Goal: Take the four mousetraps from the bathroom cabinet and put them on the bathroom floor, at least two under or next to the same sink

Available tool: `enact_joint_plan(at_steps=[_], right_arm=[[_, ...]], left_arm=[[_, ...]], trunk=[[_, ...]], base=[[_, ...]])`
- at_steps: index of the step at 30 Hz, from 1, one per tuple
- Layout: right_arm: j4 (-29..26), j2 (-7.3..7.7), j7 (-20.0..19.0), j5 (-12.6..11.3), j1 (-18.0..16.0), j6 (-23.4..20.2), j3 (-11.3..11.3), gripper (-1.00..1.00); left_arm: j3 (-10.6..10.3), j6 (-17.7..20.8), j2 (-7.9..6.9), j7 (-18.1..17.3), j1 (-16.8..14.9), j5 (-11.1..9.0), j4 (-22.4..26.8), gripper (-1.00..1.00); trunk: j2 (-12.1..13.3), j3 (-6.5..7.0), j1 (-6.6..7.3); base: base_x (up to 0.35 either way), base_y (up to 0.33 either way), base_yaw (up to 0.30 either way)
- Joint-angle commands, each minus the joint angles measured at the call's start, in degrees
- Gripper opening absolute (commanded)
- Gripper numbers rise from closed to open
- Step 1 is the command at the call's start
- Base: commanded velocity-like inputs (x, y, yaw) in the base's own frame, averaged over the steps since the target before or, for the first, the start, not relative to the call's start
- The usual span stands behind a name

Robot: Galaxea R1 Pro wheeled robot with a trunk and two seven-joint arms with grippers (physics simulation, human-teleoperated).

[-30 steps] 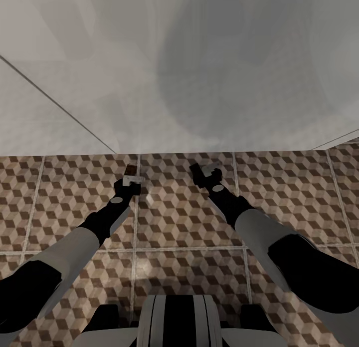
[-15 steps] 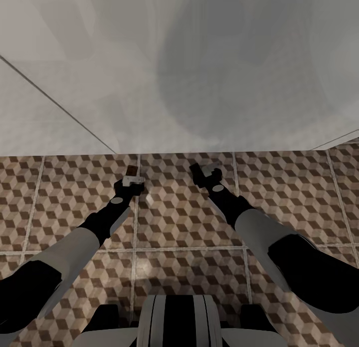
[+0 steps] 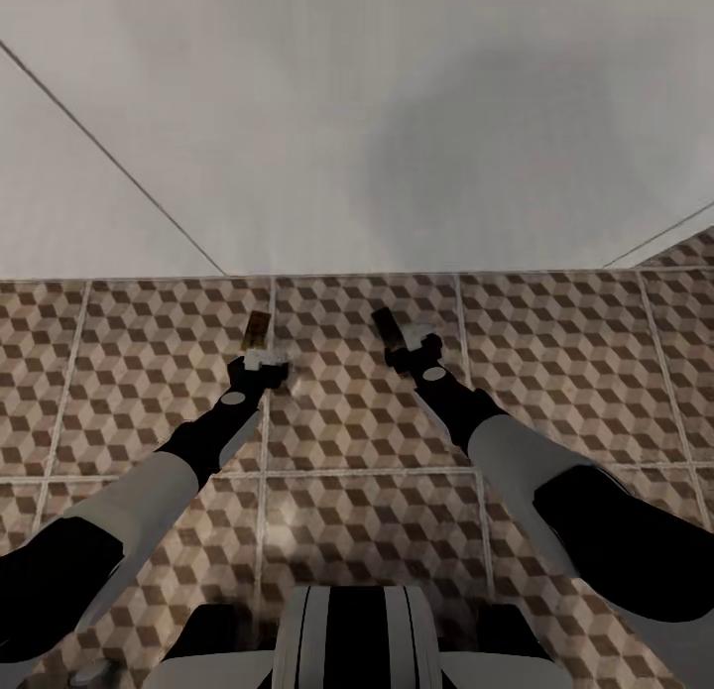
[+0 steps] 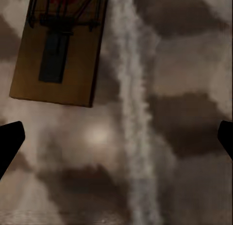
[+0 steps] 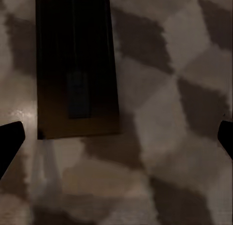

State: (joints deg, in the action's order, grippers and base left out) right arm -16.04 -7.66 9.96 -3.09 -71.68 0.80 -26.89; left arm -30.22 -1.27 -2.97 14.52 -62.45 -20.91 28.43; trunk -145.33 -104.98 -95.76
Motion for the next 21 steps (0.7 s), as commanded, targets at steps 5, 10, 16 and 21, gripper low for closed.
enact_joint_plan(at_steps=[5,10,16,21], right_arm=[[0.0,0.01,0.3,-0.3,0.0,0.1,-0.4,1.0],[0.0,0.01,0.3,-0.3,0.0,0.1,-0.4,1.0],[0.0,0.01,0.3,-0.3,0.0,0.1,-0.4,1.0],[0.0,0.01,0.3,-0.3,0.0,0.1,-0.4,1.0]], left_arm=[[-0.5,-0.1,-0.1,0.4,0.0,-0.5,0.0,1.0],[-0.5,-0.1,-0.1,0.4,0.0,-0.5,0.0,1.0],[-0.5,-0.1,-0.1,0.4,0.0,-0.5,0.0,1.0],[-0.5,-0.1,-0.12,0.4,0.0,-0.5,0.0,1.0]], trunk=[[0.0,-0.02,0.04],[0.0,-0.02,0.04],[0.0,-0.02,0.04],[0.0,-0.02,0.04]], base=[[-0.309,-0.096,0.0],[-0.325,-0.099,0.0],[-0.329,-0.1,0.0],[-0.33,-0.1,0.0]])
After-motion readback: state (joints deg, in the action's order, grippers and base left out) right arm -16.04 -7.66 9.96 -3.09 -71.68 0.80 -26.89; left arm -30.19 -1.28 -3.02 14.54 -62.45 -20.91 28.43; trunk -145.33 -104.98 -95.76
